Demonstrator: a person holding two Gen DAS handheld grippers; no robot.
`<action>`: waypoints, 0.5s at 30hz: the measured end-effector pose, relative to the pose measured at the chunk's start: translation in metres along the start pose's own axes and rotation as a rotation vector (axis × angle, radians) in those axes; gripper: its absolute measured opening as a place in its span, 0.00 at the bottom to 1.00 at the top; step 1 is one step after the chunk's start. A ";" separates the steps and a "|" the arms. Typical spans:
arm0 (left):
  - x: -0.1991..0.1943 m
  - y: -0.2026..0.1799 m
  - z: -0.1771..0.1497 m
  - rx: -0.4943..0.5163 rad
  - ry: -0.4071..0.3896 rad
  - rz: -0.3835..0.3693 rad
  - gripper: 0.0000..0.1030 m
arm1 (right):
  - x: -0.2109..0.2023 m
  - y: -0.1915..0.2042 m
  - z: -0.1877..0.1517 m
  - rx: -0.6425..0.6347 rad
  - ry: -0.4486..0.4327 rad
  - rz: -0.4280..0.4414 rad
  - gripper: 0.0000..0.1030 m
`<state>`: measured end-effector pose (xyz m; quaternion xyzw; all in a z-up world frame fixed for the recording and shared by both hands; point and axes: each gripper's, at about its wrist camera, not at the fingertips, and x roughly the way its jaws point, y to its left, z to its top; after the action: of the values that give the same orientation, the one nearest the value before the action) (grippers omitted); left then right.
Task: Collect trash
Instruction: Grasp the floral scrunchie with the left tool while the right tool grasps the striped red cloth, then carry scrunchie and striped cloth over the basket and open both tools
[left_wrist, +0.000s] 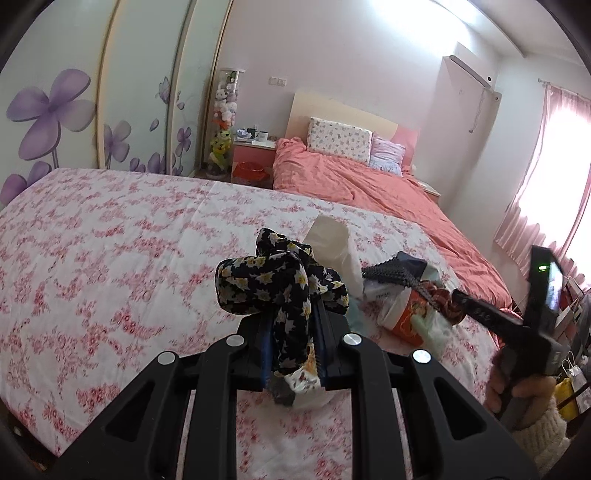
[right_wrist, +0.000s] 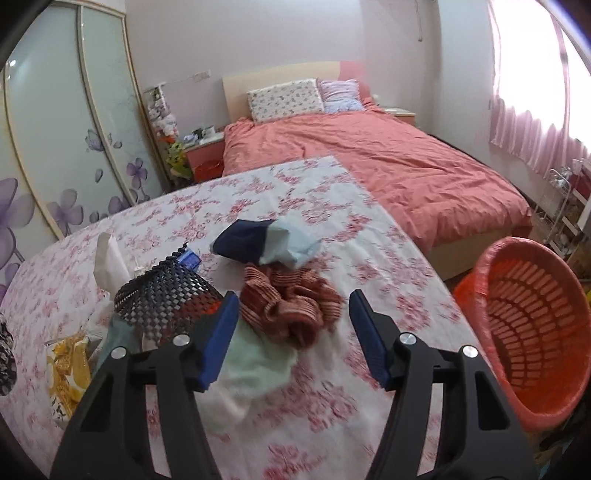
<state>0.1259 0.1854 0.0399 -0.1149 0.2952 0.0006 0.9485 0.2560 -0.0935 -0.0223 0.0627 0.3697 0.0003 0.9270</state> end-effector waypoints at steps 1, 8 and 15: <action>0.001 -0.002 0.001 0.000 0.002 -0.003 0.17 | 0.007 0.001 0.000 -0.007 0.019 -0.006 0.60; 0.010 -0.011 0.001 0.008 0.020 -0.015 0.17 | 0.017 -0.011 -0.010 -0.006 0.073 0.009 0.22; 0.012 -0.027 -0.001 0.023 0.032 -0.043 0.17 | -0.023 -0.034 -0.014 0.024 -0.011 0.033 0.18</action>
<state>0.1369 0.1577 0.0386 -0.1105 0.3079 -0.0249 0.9446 0.2287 -0.1271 -0.0206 0.0800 0.3635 0.0107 0.9281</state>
